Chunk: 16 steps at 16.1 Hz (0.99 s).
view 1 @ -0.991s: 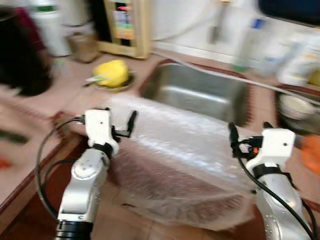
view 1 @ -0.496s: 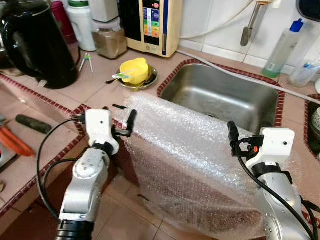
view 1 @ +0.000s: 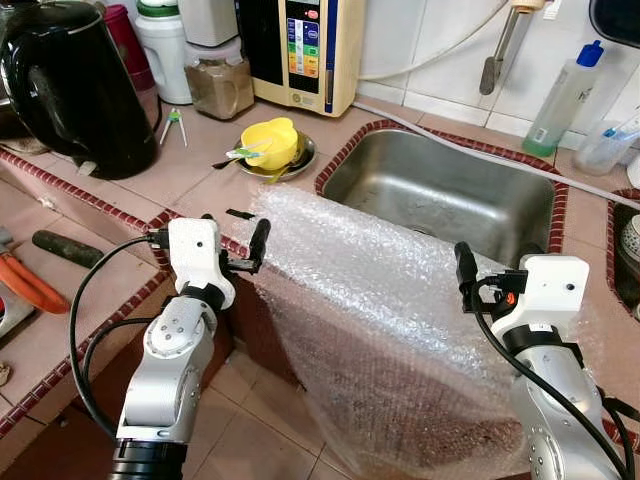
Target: Kitchen organization
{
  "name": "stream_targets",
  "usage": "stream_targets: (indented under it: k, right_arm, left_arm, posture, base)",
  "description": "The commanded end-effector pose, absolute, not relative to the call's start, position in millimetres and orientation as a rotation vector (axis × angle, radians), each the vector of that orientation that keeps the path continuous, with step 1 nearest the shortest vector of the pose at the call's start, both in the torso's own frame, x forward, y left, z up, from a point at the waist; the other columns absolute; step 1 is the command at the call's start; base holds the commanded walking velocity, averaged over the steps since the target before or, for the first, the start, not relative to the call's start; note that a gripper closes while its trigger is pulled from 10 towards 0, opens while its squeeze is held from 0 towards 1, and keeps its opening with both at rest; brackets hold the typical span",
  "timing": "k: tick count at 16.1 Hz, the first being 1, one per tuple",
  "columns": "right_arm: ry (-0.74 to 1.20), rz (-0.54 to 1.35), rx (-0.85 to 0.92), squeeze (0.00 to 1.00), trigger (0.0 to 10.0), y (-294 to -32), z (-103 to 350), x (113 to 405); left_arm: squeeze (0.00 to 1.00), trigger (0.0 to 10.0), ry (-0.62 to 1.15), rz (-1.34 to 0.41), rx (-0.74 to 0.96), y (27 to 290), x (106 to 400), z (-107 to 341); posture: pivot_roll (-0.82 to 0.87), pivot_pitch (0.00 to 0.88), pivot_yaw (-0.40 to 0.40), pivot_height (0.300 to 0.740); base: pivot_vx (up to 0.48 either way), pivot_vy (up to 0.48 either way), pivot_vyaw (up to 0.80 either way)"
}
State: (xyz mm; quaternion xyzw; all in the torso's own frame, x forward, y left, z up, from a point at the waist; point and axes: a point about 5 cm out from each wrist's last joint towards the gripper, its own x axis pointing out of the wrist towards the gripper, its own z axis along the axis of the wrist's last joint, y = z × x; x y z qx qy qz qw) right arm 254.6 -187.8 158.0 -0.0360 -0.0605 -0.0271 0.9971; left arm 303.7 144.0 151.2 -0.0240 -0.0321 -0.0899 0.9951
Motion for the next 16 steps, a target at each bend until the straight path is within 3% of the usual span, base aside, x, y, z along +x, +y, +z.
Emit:
stream_targets:
  k: [1, 4, 11, 16]
  right_arm:
    - [-0.133, -0.053, -0.071, 0.00, 10.0, -187.5, 159.8, 253.5]
    - [-0.139, -0.041, -0.074, 0.00, 10.0, -186.4, 161.0, 252.3]
    - [-0.179, 0.111, -0.054, 0.00, 10.0, -165.3, 165.9, 249.1]
    - [-0.188, 0.111, -0.055, 0.00, 10.0, -166.3, 166.9, 248.4]
  left_arm:
    - [0.00, 10.0, -0.083, -0.194, -0.042, 142.1, 303.6, 154.7]
    - [0.00, 10.0, -0.087, -0.197, -0.049, 144.3, 302.5, 155.6]
    - [0.00, 10.0, -0.082, -0.208, -0.058, 144.1, 301.1, 154.1]
    - [0.00, 10.0, -0.080, -0.217, -0.057, 144.1, 300.8, 153.2]
  posture:
    - [-0.06, 0.090, -0.021, 0.740]
    - [-0.06, 0.092, -0.022, 0.740]
    - [-0.05, 0.090, -0.023, 0.740]
    - [-0.05, 0.090, -0.023, 0.740]
  base:
    - [0.000, 0.000, 0.00]
    - [0.000, 0.000, 0.00]
    - [0.301, 0.000, 0.00]
    - [0.340, 0.000, 0.00]
